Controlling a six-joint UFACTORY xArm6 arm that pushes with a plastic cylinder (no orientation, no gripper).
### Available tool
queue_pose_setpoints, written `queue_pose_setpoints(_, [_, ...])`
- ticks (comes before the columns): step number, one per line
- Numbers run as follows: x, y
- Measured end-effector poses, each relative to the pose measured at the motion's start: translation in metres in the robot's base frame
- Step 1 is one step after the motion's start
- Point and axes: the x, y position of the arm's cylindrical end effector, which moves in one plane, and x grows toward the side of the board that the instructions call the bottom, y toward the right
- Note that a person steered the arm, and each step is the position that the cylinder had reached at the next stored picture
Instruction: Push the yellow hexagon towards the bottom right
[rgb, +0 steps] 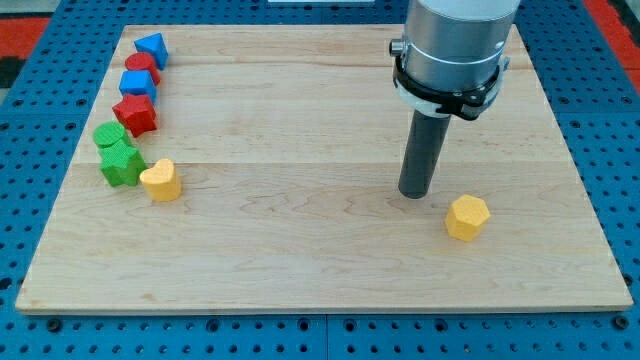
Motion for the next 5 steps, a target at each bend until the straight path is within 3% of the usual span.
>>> queue_pose_setpoints(2, [-0.026, 0.031])
queue_pose_setpoints(3, [-0.015, 0.067])
queue_pose_setpoints(5, [0.025, 0.062])
